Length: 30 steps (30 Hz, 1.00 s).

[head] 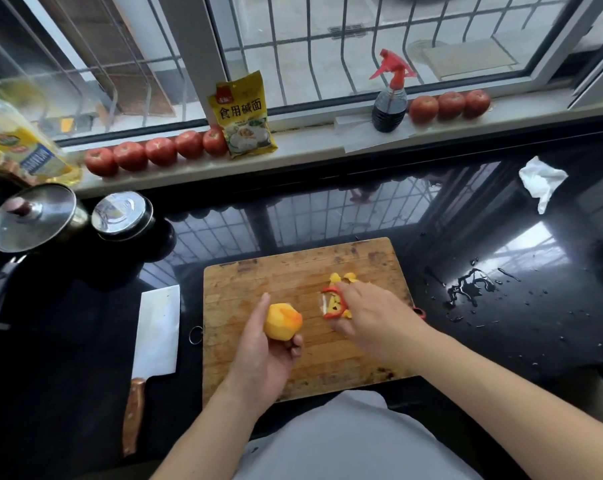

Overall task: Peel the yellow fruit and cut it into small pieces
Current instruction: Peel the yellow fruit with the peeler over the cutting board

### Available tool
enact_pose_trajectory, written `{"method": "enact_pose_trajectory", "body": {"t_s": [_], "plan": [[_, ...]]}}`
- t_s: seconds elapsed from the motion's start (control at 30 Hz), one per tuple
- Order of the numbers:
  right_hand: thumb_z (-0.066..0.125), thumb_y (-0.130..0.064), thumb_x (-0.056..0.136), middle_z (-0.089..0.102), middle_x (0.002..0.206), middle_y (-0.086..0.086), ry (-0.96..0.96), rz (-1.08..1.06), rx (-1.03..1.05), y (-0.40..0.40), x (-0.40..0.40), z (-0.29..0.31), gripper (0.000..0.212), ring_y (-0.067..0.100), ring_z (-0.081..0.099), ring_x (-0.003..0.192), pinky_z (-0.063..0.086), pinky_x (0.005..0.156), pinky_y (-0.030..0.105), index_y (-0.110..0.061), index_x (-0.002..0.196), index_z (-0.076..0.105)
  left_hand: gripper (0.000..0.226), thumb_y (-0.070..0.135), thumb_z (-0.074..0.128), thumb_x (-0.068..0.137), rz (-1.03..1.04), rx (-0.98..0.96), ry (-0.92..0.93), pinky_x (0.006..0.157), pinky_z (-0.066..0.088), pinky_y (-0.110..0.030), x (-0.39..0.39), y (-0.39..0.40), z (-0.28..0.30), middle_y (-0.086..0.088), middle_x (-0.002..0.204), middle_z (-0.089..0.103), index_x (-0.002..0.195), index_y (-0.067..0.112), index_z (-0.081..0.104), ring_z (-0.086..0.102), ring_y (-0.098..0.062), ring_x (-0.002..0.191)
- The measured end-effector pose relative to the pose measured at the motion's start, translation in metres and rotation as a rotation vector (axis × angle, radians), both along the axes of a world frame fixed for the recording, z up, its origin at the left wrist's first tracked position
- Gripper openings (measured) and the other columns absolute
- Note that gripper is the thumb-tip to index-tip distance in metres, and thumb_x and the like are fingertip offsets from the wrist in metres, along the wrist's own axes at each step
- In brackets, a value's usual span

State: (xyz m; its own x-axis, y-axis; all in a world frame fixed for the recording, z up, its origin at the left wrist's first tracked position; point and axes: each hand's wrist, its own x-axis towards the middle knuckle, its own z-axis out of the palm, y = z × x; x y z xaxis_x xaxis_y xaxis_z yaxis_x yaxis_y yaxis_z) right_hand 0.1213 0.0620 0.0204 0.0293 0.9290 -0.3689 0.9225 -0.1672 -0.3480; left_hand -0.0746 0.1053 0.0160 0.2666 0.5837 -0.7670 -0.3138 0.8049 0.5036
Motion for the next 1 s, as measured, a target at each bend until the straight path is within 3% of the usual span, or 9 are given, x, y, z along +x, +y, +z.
{"method": "enact_pose_trajectory", "body": {"t_s": [0.1,0.17,0.27,0.37,0.53,0.7,0.9,1.0], "plan": [[0.041,-0.036,0.100,0.055,0.121,-0.002,-0.084,0.237,0.241,-0.002,-0.020,0.017,0.051,0.020,0.050,0.106,0.044,0.094,0.037,-0.016,0.147,0.040,0.064,0.065,0.059,0.092,-0.050,0.073,0.024,0.049,0.043,-0.026,0.004,0.001,0.003,-0.012,0.086,0.066,0.116,0.007,0.068,0.054,-0.017,0.057],[0.047,-0.022,0.095,0.057,0.101,-0.001,-0.121,0.253,0.420,-0.002,-0.028,0.024,0.029,0.021,0.048,0.086,0.046,0.080,0.037,-0.016,0.122,0.055,0.068,0.069,0.055,0.092,-0.063,0.149,0.068,0.055,0.048,-0.029,0.008,0.000,0.006,-0.014,0.091,0.070,0.114,0.007,0.071,0.062,-0.020,0.066],[0.053,-0.018,0.094,0.053,0.087,0.000,-0.157,0.259,0.507,-0.001,-0.040,0.028,0.005,0.020,0.043,0.076,0.043,0.071,0.036,-0.019,0.098,0.054,0.066,0.067,0.049,0.097,-0.070,0.259,0.135,0.064,0.056,-0.031,0.012,-0.003,0.013,-0.012,0.095,0.073,0.120,0.007,0.067,0.071,-0.020,0.081],[0.056,-0.020,0.093,0.052,0.086,-0.001,-0.192,0.210,0.498,-0.001,-0.048,0.028,0.004,0.020,0.044,0.076,0.044,0.071,0.036,-0.021,0.095,0.053,0.063,0.064,0.049,0.096,-0.041,0.328,0.172,0.066,0.055,-0.031,0.018,-0.006,0.020,-0.008,0.087,0.071,0.118,0.007,0.062,0.069,-0.017,0.078],[0.043,-0.016,0.096,0.052,0.080,0.001,-0.218,0.176,0.581,-0.005,-0.048,0.028,0.013,0.019,0.043,0.071,0.041,0.066,0.036,-0.018,0.090,0.055,0.048,0.054,0.046,0.103,0.001,0.352,0.186,0.063,0.053,-0.031,0.022,-0.011,0.028,-0.007,0.076,0.064,0.097,0.010,0.064,0.063,-0.016,0.069],[0.039,-0.018,0.098,0.054,0.081,0.002,-0.224,0.194,0.573,-0.007,-0.043,0.026,0.017,0.018,0.042,0.071,0.040,0.066,0.035,-0.018,0.091,0.055,0.047,0.051,0.047,0.104,0.008,0.326,0.165,0.062,0.051,-0.032,0.025,-0.015,0.029,-0.009,0.077,0.063,0.100,0.008,0.065,0.062,-0.018,0.069],[0.043,-0.016,0.097,0.053,0.080,0.002,-0.218,0.179,0.594,-0.008,-0.042,0.027,0.015,0.019,0.042,0.070,0.039,0.065,0.035,-0.017,0.089,0.055,0.046,0.049,0.045,0.106,0.058,0.353,0.184,0.057,0.049,-0.030,0.027,-0.017,0.031,-0.007,0.072,0.060,0.095,0.008,0.062,0.058,-0.018,0.066],[0.052,-0.008,0.089,0.051,0.082,0.002,-0.293,0.149,0.479,-0.009,-0.028,0.017,0.010,0.021,0.041,0.073,0.037,0.066,0.036,-0.018,0.088,0.052,0.043,0.047,0.047,0.106,0.157,0.364,0.217,0.057,0.045,-0.033,0.024,-0.013,0.037,-0.007,0.073,0.062,0.092,0.010,0.065,0.056,-0.021,0.065]]}}
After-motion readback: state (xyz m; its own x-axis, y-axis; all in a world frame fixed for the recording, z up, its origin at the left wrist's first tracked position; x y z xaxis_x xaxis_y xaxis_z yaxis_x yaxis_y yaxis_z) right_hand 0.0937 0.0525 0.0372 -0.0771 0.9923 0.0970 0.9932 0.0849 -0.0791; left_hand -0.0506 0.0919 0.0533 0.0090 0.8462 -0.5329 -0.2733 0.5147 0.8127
